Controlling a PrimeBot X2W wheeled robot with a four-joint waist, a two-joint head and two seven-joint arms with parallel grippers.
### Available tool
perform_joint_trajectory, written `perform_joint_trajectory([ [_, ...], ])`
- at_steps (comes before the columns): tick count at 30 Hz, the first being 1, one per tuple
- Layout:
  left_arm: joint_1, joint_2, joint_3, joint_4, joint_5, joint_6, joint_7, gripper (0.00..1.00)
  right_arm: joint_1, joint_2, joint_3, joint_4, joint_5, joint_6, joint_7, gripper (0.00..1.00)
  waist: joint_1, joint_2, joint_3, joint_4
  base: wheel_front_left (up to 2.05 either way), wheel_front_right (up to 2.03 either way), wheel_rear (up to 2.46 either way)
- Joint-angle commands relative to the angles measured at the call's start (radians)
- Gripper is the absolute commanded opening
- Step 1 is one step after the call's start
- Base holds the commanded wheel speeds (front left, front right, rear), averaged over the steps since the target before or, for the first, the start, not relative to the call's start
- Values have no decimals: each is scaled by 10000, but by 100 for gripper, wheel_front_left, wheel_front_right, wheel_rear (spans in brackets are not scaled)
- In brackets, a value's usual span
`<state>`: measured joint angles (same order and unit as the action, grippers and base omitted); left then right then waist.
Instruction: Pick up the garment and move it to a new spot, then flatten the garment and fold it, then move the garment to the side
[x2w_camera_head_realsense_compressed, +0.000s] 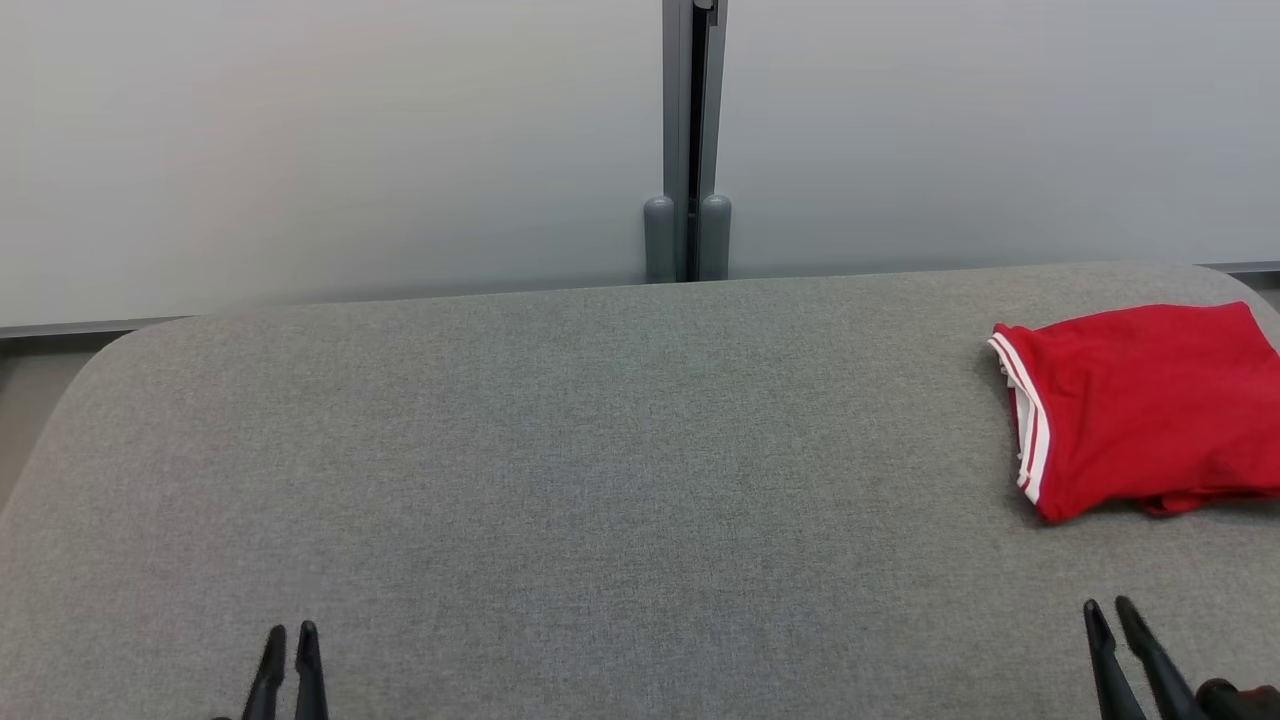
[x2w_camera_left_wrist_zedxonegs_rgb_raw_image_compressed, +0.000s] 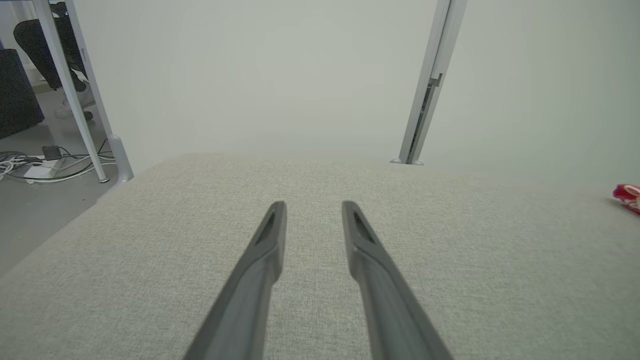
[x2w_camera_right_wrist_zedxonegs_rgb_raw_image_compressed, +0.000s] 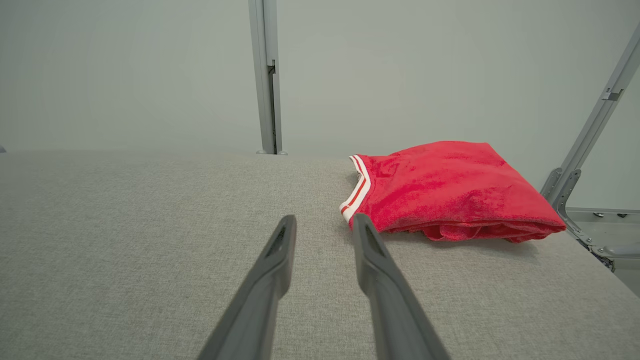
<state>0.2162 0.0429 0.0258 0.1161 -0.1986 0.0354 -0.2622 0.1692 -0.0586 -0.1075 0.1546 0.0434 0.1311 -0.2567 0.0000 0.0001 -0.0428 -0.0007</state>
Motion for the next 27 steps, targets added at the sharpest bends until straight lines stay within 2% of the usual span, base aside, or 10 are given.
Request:
perform_joint_trajectory([
  [1, 24, -30, -4, 124, -43, -6, 46, 0, 17, 42, -4, 123, 50, 0, 29, 0, 0, -1, 1, 0, 0, 0, 0],
  [3, 39, -70, -11, 303, -117, -14, 99, 0, 37, 111, -5, 302, 137, 0, 63, 0, 0, -1, 2, 0, 0, 0, 0],
  [15, -518, -41, 141, 465, -2385, -283, 695, 0, -437, 100, -32, 395, 2648, -1, 667, 0, 0, -1, 46, 1, 0, 0, 0],
  [27, -949, -16, 250, 578, -4203, -499, 1158, 0, -800, 90, -25, 452, 4667, -1, 1124, 0, 0, -1, 86, 1, 0, 0, 0],
])
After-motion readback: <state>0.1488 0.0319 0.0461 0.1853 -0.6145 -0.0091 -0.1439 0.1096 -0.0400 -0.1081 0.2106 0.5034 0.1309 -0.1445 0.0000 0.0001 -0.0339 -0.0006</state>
